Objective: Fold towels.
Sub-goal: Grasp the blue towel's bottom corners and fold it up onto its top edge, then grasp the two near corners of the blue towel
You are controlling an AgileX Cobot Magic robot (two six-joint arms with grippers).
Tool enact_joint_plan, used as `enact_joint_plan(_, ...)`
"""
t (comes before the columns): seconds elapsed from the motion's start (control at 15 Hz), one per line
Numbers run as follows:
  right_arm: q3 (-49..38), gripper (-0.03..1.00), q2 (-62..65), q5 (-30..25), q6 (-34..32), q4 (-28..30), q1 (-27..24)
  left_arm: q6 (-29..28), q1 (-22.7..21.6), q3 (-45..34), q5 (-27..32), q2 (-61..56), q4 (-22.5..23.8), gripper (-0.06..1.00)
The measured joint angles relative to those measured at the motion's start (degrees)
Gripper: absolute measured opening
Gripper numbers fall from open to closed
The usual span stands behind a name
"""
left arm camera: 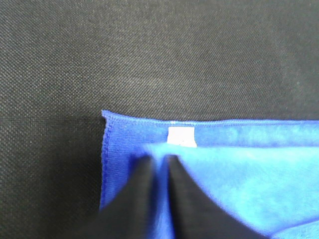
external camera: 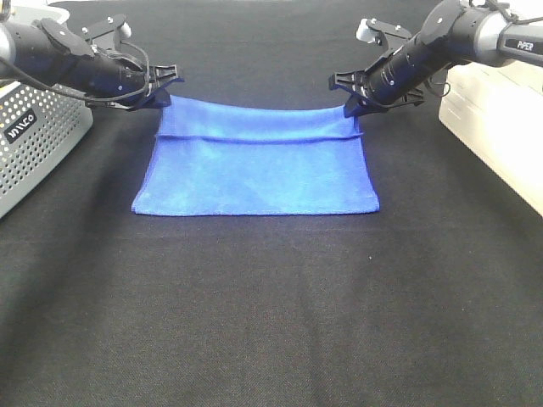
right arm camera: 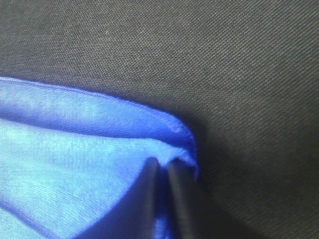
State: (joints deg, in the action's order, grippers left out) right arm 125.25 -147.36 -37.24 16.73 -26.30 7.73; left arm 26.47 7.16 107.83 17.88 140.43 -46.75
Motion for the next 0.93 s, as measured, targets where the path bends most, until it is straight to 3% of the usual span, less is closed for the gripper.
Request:
enact_joint_plan(0.13,0.1,0.61,0.0,-1.9,-1.5,0.0,0.0,0.3,-0.1,0.0,2.5,-0.1,0.1,0.61)
enact_joint_plan(0.2,0.1,0.72,0.1,-4.2,-2.1,0.2,0.0,0.5,-0.3,0.0,4.5,-0.1,0.2,0.70)
enact_joint_plan(0.27,0.2,0.77,0.2,-7.7,-2.4,0.5,0.0,0.5,-0.7,0.0,7.0,-0.1,0.2,0.73)
enact_joint_plan(0.33,0.2,0.79,0.9,-12.7,-2.4,1.8,0.0,0.5,-1.7,0.1,11.9,-0.1,0.3,0.75)
enact_joint_plan(0.67,0.2,0.79,3.9,-25.7,-5.8,5.0,0.0,-0.7,-4.8,0.1,29.8,-0.2,1.1,0.75)
enact_joint_plan(0.93,0.2,0.74,4.2,-31.1,-10.0,5.0,0.0,-2.5,-4.5,-3.7,32.3,-4.1,1.7,0.75)
